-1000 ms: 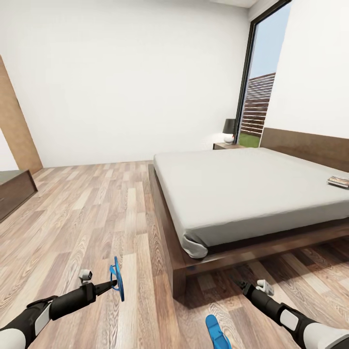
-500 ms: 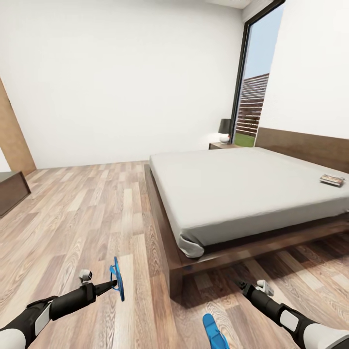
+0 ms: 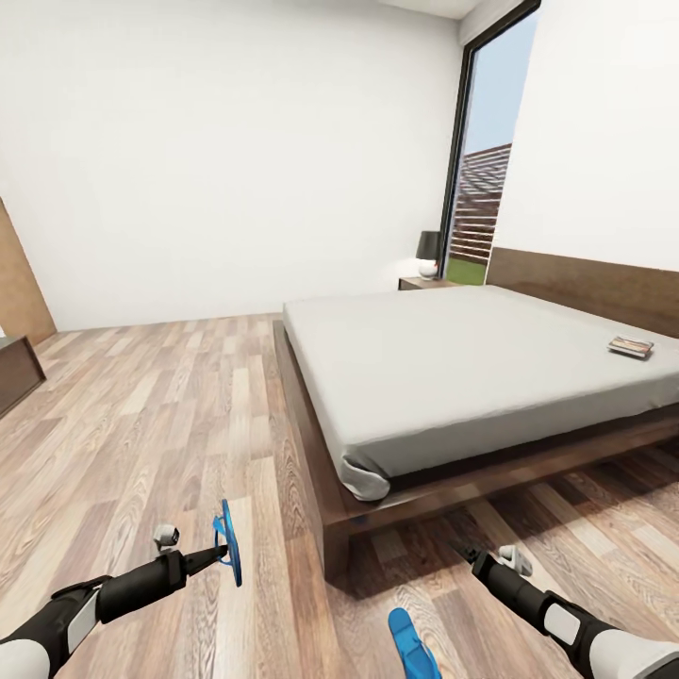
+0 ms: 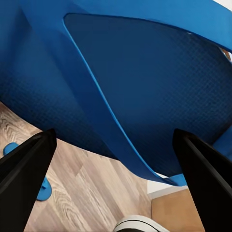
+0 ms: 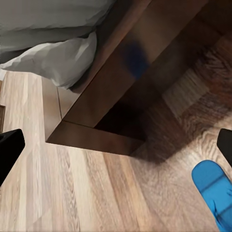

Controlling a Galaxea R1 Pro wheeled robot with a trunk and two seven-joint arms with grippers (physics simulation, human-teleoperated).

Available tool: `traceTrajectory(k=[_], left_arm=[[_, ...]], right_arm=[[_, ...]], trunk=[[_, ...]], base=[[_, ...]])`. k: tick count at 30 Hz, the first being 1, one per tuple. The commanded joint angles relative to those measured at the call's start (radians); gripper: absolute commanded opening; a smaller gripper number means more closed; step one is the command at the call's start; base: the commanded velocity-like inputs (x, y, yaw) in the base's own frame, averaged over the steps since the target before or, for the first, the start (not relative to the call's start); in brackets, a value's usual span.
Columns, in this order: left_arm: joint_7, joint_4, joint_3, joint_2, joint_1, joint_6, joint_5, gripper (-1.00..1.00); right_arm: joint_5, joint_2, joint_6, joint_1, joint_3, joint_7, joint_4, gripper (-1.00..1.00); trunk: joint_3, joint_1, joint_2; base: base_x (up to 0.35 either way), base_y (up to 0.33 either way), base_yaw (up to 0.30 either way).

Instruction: In the bedroom, move the book from the bed onto either nightstand, and place the two sandals side by side next to the bed.

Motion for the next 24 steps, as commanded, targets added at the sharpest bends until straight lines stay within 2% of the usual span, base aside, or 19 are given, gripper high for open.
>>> traceTrajectory(k=[1, 7, 24], left_arm=[[-0.003, 0.001, -0.002, 0.001, 0.0, 0.011, 0.004, -1.0], [-0.003, 0.002, -0.002, 0.001, 0.0, 0.011, 0.004, -1.0], [-0.004, 0.002, -0.002, 0.002, 0.0, 0.013, 0.005, -1.0]], right_arm=[[-0.011, 0.0, 0.008, -0.001, 0.005, 0.007, 0.003, 1.0], [-0.011, 0.0, 0.008, -0.001, 0.005, 0.009, 0.003, 1.0], [-0.011, 0.0, 0.008, -0.001, 0.005, 0.009, 0.003, 1.0]], trunk=[[-0.001, 0.0, 0.0], [-0.001, 0.0, 0.0], [-0.001, 0.0, 0.0]], base=[[0.0, 0.033, -0.001], [0.0, 0.051, -0.104], [0.0, 0.098, -0.251]])
